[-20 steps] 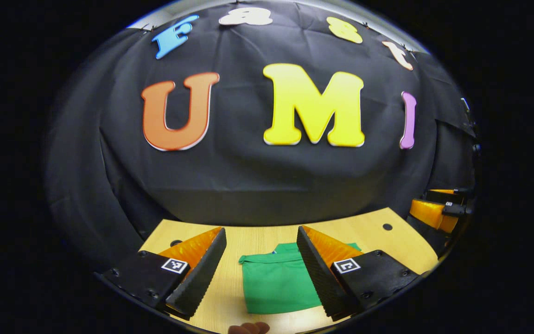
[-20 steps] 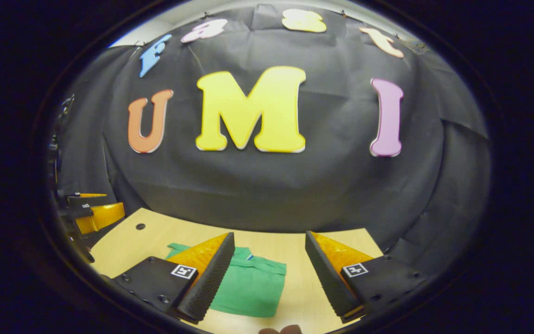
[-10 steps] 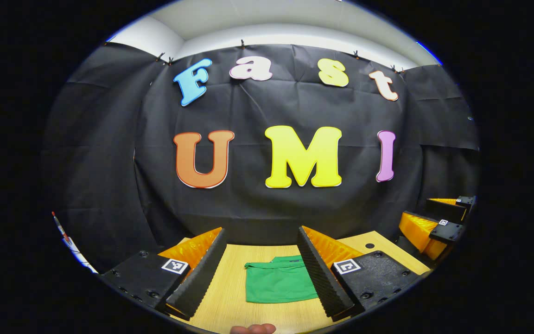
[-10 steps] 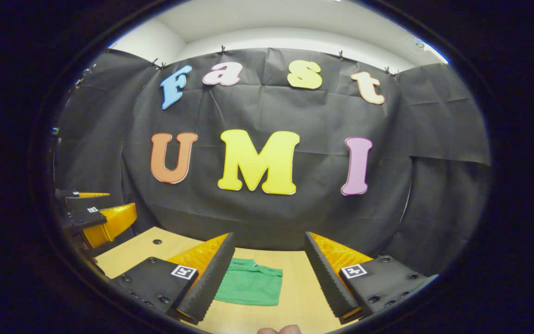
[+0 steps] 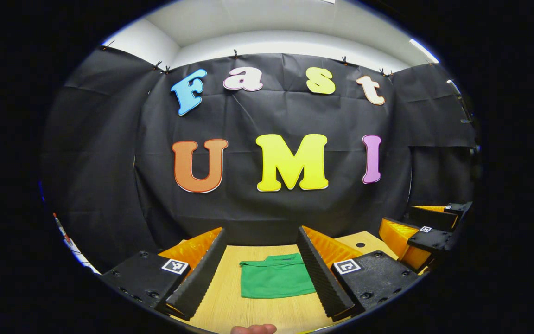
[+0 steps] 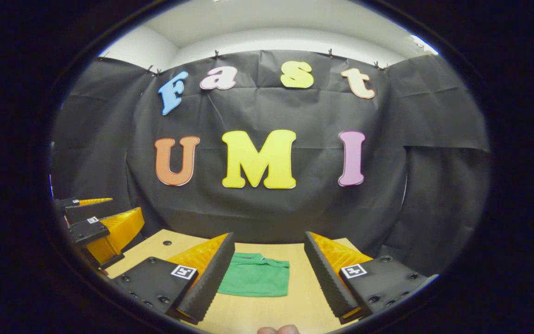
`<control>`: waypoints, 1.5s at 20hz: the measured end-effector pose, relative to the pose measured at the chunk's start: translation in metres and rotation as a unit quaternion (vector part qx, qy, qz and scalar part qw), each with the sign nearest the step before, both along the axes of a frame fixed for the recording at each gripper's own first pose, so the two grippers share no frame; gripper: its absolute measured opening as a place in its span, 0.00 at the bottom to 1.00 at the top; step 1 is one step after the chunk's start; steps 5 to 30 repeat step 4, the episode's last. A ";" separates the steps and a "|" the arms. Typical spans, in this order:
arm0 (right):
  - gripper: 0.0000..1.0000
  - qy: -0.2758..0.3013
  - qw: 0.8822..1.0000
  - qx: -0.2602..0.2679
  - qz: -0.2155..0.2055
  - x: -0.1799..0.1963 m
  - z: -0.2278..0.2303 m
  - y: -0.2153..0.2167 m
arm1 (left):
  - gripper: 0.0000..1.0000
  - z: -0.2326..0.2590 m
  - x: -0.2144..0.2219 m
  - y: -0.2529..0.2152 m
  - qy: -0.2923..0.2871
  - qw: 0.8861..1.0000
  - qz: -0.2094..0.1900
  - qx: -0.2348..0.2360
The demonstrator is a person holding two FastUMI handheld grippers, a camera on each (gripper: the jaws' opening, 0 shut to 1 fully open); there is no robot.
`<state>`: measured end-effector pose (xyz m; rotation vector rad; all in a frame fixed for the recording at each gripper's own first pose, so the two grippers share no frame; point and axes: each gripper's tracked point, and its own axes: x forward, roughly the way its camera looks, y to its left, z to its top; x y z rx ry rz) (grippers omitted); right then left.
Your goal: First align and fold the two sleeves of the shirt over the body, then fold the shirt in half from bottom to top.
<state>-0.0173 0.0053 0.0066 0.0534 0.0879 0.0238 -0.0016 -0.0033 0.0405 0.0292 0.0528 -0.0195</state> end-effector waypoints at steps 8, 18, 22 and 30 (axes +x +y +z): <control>0.97 -0.007 1.000 -0.002 0.003 0.000 0.002 0.000 | 0.98 -0.003 0.001 0.002 0.006 1.000 0.010 -0.002; 0.97 -0.007 1.000 -0.002 0.003 0.000 0.002 0.000 | 0.98 -0.003 0.001 0.002 0.006 1.000 0.010 -0.002; 0.97 -0.007 1.000 -0.002 0.003 0.000 0.002 0.000 | 0.98 -0.003 0.001 0.002 0.006 1.000 0.010 -0.002; 0.97 -0.007 1.000 -0.002 0.003 0.000 0.002 0.000 | 0.98 -0.003 0.001 0.002 0.006 1.000 0.010 -0.002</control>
